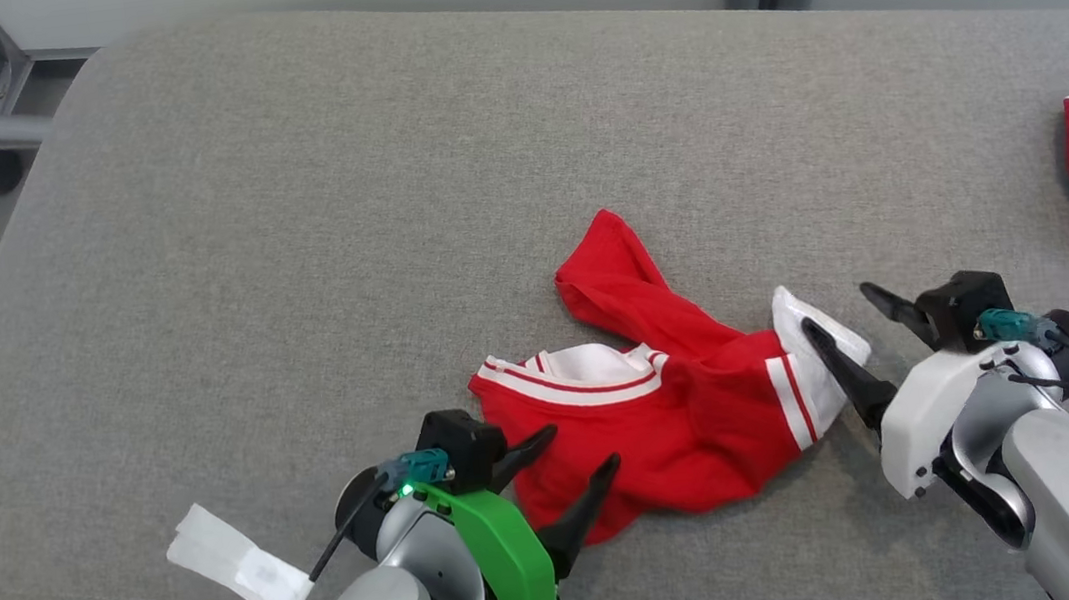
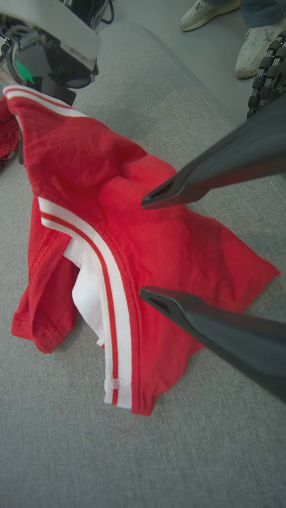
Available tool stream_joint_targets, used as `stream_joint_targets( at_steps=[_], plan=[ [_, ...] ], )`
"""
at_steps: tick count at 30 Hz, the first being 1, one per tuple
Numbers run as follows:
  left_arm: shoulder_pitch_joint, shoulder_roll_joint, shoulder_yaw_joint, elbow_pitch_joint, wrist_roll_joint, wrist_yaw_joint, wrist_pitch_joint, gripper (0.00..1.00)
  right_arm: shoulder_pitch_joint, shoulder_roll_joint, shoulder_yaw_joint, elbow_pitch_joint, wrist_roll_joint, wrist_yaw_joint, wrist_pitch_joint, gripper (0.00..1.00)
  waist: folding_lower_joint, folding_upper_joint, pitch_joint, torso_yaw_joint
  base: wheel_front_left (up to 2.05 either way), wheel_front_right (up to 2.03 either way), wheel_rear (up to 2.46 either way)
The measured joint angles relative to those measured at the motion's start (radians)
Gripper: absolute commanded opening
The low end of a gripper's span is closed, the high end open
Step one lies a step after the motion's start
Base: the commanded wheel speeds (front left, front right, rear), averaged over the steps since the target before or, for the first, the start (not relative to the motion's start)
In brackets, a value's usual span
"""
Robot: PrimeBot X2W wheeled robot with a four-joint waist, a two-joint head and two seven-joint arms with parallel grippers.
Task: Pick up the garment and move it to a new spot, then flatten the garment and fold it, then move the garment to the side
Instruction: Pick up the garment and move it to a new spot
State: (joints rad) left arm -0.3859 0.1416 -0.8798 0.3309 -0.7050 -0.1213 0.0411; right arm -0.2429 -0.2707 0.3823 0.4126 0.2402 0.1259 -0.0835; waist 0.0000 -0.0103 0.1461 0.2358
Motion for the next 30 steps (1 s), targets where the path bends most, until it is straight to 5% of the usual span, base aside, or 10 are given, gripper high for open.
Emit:
stream_joint_targets(
  at_steps=[13,14,16,30],
  plan=[
    [0.001,0.016,0.036,-0.043,-0.005,0.018,-0.026,1.0,-0.037,-0.041,0.151,0.096,0.133,-0.002,0.147,1.0,0.0,0.0,0.025,0.084,0.0,0.0,0.0],
    [0.001,0.018,0.038,-0.047,-0.009,0.023,-0.03,1.0,-0.044,-0.044,0.153,0.101,0.142,-0.002,0.157,0.81,0.0,0.0,0.026,0.085,0.0,0.0,0.0],
    [0.001,0.022,0.042,-0.052,-0.015,0.025,-0.035,1.0,-0.053,-0.047,0.159,0.108,0.158,-0.002,0.17,0.0,0.0,0.0,0.027,0.086,0.0,0.0,0.0],
    [0.002,0.046,0.098,-0.067,-0.028,0.053,-0.061,1.0,-0.173,-0.098,0.149,0.008,0.238,-0.001,0.136,0.0,0.0,0.0,-0.005,0.056,0.0,0.0,0.0]
  ],
)
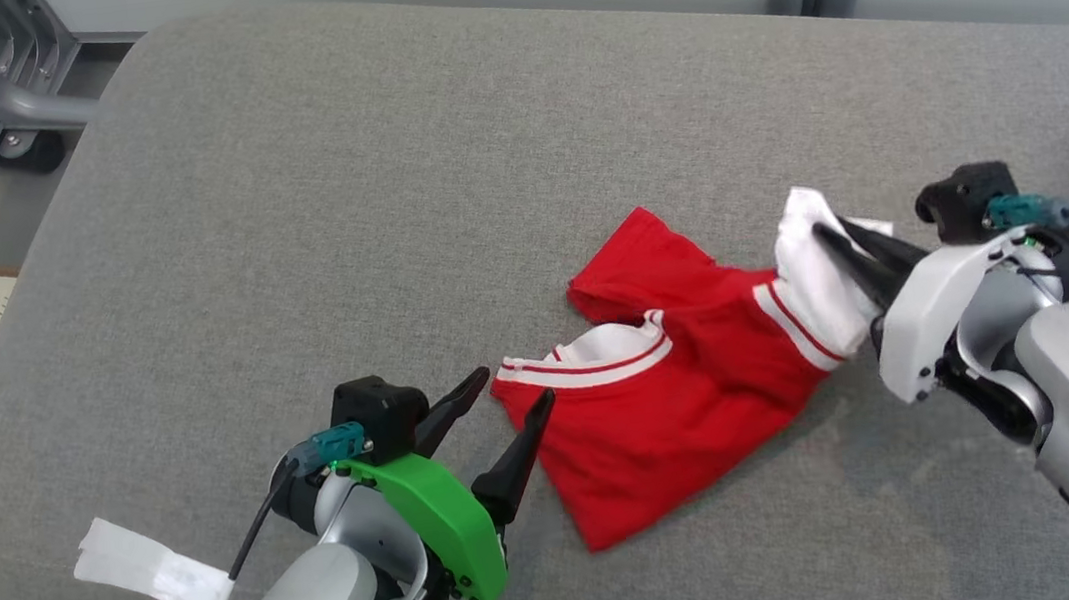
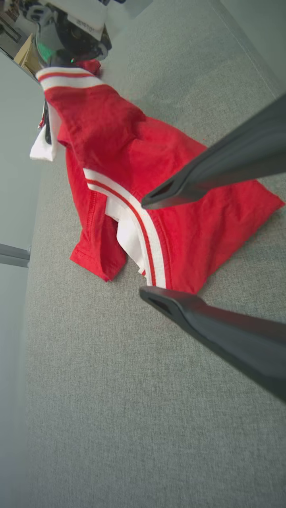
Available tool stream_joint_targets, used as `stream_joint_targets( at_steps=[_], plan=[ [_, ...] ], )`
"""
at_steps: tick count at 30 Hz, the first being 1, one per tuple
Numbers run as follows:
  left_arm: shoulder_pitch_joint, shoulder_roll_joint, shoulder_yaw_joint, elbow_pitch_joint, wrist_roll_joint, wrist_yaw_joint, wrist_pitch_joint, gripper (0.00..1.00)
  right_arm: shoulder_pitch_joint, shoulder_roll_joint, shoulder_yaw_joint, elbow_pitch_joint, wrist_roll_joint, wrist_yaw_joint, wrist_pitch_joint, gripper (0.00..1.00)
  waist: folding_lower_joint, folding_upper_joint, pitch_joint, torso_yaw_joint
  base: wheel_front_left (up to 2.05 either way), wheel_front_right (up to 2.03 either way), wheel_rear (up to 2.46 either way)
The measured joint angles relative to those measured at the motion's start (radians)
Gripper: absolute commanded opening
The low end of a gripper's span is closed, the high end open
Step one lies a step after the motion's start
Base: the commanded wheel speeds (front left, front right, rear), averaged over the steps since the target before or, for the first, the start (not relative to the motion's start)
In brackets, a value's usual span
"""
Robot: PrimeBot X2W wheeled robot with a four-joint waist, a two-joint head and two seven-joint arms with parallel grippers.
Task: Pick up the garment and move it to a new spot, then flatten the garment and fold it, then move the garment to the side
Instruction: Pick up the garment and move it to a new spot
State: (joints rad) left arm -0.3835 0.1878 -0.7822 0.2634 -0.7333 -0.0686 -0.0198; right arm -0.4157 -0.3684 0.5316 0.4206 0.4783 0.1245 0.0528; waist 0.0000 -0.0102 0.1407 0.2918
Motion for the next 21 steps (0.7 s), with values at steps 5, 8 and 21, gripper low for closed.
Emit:
stream_joint_targets(
  at_steps=[5,8,21],
  plan=[
    [0.019,0.004,0.005,-0.01,-0.003,0.009,-0.003,1.0,-0.077,-0.013,-0.02,-0.108,0.023,0.0,-0.061,0.0,0.0,0.0,-0.025,-0.016,0.0,0.0,0.0],
    [0.021,0.003,0.005,-0.013,-0.004,0.016,-0.004,1.0,-0.132,-0.03,-0.033,-0.16,0.025,0.0,-0.084,0.0,0.0,0.0,-0.038,-0.022,0.0,0.0,0.0],
    [0.038,-0.011,-0.001,-0.016,-0.012,0.025,-0.003,1.0,-0.253,-0.07,-0.057,-0.322,0.106,0.0,-0.123,0.0,0.0,0.0,-0.101,-0.012,0.0,0.0,0.0]
  ],
)
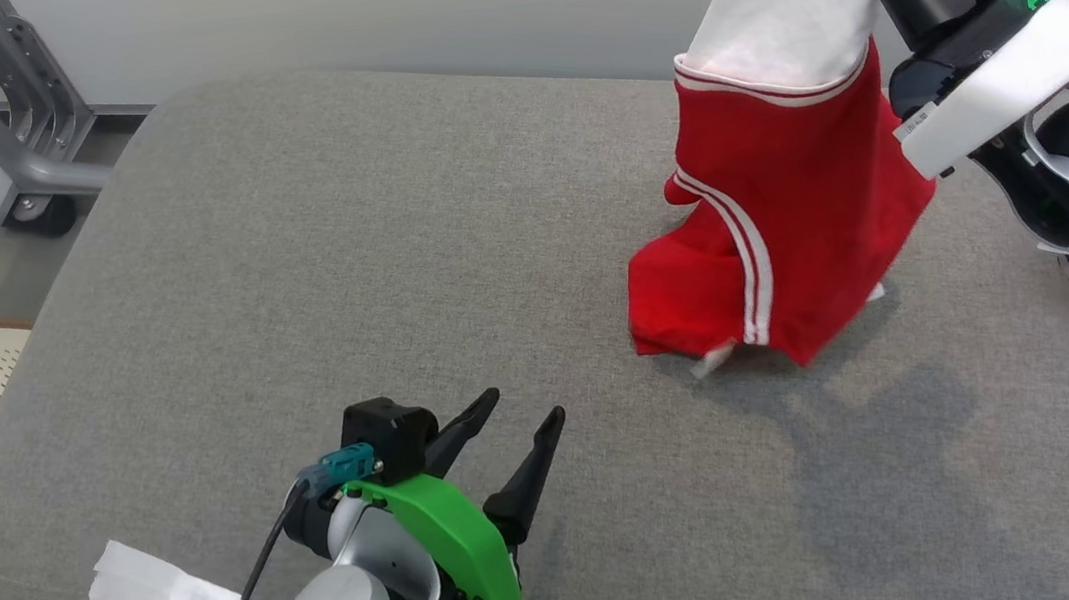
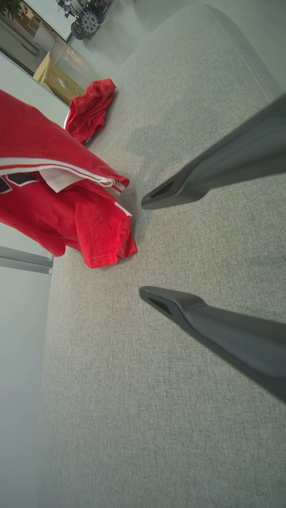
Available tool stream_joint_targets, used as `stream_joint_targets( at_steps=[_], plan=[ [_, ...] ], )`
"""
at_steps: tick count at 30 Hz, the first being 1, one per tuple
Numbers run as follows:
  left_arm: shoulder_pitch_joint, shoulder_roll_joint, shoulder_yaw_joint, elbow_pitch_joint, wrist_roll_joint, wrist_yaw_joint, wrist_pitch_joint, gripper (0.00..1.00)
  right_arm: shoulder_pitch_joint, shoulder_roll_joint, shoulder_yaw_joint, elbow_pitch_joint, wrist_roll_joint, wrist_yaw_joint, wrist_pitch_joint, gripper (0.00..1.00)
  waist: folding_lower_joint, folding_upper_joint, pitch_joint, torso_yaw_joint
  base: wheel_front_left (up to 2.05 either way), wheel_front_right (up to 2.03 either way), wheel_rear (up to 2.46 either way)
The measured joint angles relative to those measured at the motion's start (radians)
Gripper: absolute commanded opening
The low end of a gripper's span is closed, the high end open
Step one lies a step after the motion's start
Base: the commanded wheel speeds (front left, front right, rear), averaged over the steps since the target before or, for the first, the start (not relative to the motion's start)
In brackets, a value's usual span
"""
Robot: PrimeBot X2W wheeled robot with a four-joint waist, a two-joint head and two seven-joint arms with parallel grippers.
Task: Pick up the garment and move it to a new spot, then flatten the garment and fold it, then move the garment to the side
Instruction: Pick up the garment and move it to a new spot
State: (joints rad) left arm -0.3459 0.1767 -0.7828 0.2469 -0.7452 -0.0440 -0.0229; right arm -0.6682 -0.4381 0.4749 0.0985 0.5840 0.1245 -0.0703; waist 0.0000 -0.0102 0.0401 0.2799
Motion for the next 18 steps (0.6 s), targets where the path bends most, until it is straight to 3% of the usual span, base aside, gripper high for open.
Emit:
stream_joint_targets(
  at_steps=[6,12,18],
  plan=[
    [0.008,0.0,-0.001,-0.003,-0.007,0.005,0.001,1.0,-0.001,0.052,-0.002,-0.047,0.108,0.0,-0.014,0.0,0.0,0.0,-0.02,0.014,0.0,0.0,0.0],
    [0.018,0.001,0.005,-0.025,-0.009,0.018,0.002,1.0,-0.001,0.099,0.086,-0.119,0.226,0.0,0.027,0.0,0.0,0.0,-0.033,0.028,0.0,0.0,0.0],
    [0.022,0.008,0.017,-0.033,-0.009,0.031,0.0,1.0,-0.001,0.063,0.003,-0.099,0.237,0.0,0.016,0.0,0.0,0.0,-0.032,0.025,0.0,0.0,0.0]
  ],
)
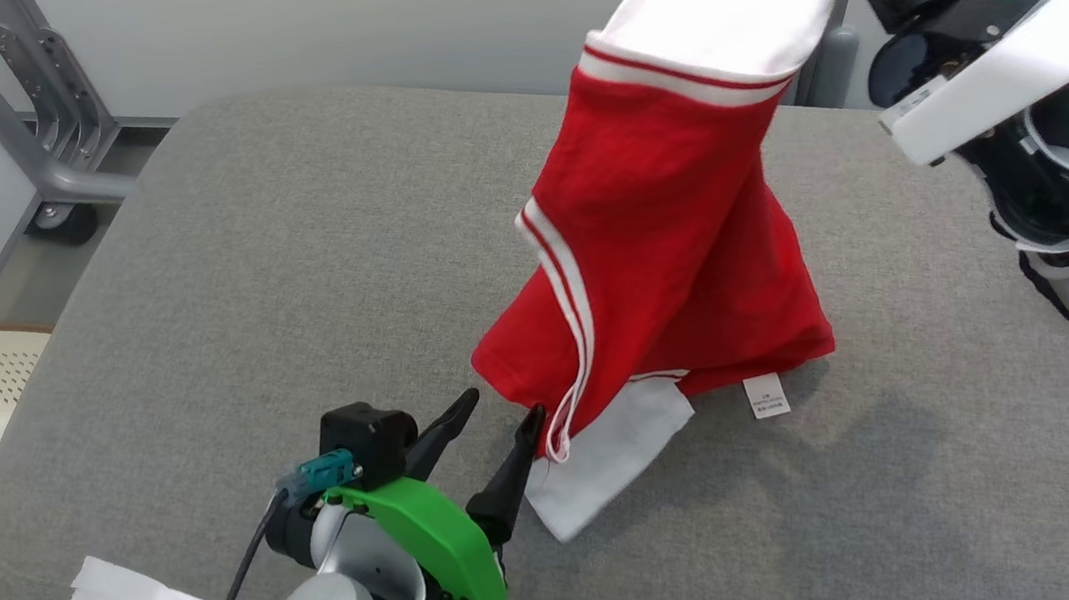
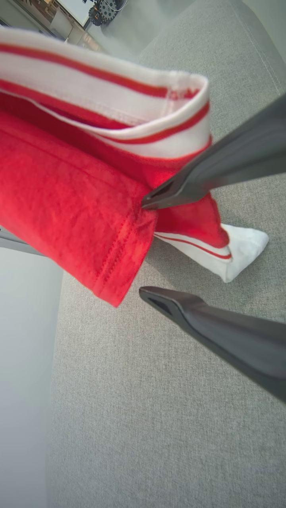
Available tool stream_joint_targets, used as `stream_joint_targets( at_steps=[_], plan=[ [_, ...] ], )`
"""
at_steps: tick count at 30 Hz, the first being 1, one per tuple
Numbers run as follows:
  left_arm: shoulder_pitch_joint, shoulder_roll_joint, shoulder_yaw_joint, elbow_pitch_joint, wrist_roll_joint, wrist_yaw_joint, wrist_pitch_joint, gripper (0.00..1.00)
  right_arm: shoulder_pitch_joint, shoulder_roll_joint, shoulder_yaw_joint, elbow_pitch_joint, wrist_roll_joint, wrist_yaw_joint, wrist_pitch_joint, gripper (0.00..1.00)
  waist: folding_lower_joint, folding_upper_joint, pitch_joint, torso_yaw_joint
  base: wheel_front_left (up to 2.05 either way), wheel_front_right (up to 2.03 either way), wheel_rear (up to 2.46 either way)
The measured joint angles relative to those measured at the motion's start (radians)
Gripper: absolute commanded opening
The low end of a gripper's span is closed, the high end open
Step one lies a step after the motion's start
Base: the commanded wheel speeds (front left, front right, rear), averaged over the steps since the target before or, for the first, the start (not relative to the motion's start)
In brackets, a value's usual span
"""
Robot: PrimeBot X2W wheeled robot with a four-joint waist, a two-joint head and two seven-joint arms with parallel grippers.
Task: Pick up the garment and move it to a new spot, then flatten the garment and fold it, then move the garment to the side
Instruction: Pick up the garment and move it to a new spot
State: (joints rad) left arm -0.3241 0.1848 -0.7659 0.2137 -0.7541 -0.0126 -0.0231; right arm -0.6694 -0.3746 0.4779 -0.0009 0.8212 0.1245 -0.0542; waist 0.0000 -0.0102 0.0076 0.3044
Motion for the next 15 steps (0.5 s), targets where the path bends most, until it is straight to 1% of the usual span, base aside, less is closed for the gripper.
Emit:
stream_joint_targets(
  at_steps=[4,9,11,15],
  plan=[
    [0.014,0.02,0.01,-0.007,0.0,0.009,0.0,1.0,0.005,-0.04,-0.045,0.042,0.0,-0.004,-0.002,0.0,0.0,0.0,0.003,-0.016,0.0,0.0,0.0],
    [0.018,0.019,0.013,-0.032,0.0,0.014,0.0,1.0,0.094,-0.091,-0.067,0.128,0.001,-0.05,0.016,0.0,0.0,0.0,0.012,-0.04,0.0,0.0,0.0],
    [0.018,0.019,0.012,-0.035,0.0,0.014,0.001,1.0,0.144,-0.124,-0.071,0.174,-0.017,-0.07,0.02,0.0,0.0,0.0,0.018,-0.049,0.0,0.0,0.0],
    [0.018,0.02,0.011,-0.049,0.0,0.014,0.002,1.0,0.228,-0.189,-0.106,0.25,-0.051,-0.128,0.014,0.0,0.0,0.0,0.034,-0.063,0.0,0.0,0.0]
  ],
)
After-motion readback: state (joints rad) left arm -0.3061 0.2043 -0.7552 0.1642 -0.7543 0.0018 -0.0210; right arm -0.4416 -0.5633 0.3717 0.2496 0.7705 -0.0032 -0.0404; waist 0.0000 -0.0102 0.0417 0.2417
